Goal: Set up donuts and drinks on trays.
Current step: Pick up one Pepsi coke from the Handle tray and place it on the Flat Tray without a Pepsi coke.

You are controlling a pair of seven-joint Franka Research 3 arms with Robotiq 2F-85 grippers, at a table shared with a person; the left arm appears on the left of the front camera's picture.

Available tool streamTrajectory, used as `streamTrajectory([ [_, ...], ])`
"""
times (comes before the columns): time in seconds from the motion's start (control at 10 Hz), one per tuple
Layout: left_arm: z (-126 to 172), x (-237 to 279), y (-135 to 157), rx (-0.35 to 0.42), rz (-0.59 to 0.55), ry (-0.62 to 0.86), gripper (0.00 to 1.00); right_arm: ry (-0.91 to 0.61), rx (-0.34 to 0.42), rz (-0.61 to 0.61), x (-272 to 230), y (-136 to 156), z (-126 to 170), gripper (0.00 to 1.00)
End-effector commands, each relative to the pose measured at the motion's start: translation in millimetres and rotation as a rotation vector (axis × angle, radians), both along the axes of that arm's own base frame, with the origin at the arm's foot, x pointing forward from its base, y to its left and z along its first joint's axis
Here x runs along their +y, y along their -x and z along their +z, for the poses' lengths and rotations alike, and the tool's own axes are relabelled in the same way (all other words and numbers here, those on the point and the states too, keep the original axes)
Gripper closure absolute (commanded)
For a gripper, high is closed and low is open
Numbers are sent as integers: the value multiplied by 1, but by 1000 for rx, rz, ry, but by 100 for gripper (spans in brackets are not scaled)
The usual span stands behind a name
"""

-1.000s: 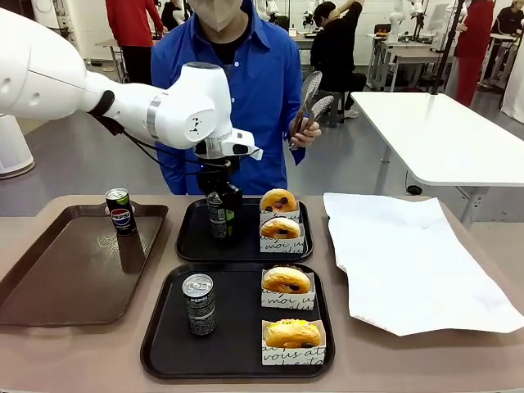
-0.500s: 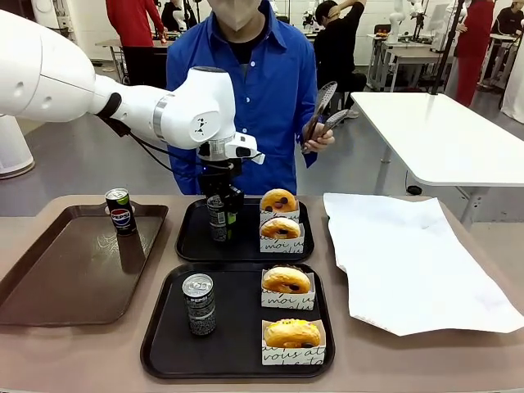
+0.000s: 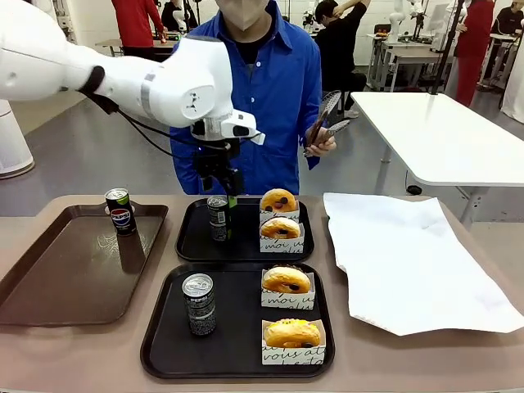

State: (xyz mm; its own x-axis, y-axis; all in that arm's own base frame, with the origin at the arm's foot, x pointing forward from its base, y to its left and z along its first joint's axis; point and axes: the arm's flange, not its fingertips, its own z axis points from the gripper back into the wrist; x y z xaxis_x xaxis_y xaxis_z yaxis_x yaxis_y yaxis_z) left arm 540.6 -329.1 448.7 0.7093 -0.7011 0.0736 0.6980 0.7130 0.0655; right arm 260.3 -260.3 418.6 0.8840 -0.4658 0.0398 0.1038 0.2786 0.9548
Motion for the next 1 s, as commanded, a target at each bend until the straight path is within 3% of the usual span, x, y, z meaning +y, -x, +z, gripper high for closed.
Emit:
streamTrajectory([
  [0.0,13,45,30,51,52,-5,0,-10,-22,-2,-1,-1,0,0],
  [0.4,48,139,80,134,127,64,0,-10,-22,-2,-1,-1,0,0],
  [0.6,47,180,111,122,176,104,0,-10,-22,-2,-1,-1,0,0],
  [0.9,44,226,117,54,276,139,0,-10,-22,-2,-1,-1,0,0],
])
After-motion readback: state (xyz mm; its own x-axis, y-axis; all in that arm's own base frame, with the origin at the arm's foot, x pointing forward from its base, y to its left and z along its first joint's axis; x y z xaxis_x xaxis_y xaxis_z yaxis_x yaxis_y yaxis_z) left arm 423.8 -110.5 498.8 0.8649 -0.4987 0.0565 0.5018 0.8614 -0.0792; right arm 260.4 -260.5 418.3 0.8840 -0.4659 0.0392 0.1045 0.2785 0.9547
